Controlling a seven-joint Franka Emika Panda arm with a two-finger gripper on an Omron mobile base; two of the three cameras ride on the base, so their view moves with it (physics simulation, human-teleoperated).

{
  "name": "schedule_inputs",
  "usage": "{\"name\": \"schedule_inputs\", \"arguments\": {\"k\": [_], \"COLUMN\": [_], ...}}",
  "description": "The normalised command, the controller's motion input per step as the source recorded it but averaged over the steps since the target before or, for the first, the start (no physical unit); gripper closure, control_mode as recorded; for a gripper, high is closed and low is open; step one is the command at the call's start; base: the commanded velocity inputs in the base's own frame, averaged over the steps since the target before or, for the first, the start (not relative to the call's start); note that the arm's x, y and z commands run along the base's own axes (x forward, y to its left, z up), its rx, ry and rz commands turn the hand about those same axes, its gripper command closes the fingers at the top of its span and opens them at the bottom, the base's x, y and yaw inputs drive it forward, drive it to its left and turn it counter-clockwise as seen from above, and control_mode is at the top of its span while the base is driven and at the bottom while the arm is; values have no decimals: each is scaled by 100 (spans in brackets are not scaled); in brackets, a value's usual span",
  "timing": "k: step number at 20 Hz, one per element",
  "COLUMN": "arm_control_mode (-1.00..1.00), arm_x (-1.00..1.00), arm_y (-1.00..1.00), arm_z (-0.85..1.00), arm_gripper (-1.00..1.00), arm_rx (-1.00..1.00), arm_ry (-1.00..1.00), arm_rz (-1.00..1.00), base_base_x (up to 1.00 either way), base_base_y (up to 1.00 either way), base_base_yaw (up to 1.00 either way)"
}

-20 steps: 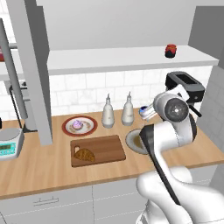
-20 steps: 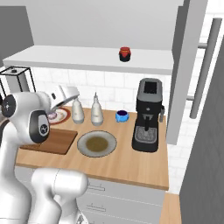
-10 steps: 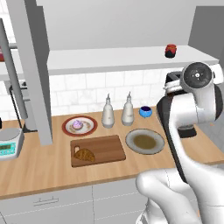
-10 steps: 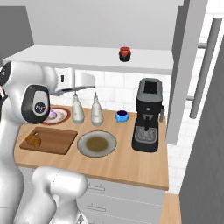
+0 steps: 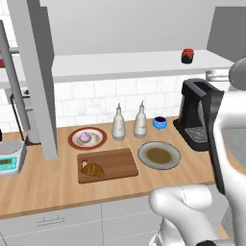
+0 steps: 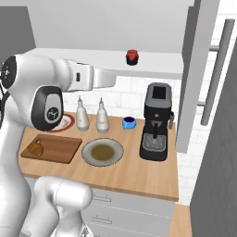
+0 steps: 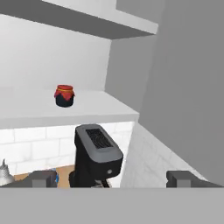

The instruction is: From the different types of pastries on the counter, select a croissant and place it on the cutting board. Then retrieve a jar of jam from the cabinet and place it alongside the croissant on the cutting board.

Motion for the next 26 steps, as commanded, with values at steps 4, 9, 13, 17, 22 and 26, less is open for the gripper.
{"name": "schedule_inputs", "arguments": {"k": [4,9,13,17,22,26], "arm_control_mode": [-100,-100,-100,-100,-100,-100], "arm_x": [-19,-38,-23,-1,30,24], "arm_y": [-58,6,46,80,19,0], "arm_z": [79,5,-6,-16,4,22], "arm_gripper": [-100,-100,-100,-100,-100,-100], "arm_rx": [23,2,-8,3,24,32], "arm_ry": [-8,-12,-20,1,5,6], "arm_rz": [0,1,0,0,6,6], "base_base_x": [0,0,0,0,0,0], "base_base_y": [0,0,0,0,0,0], "base_base_yaw": [0,0,0,0,0,0]}}
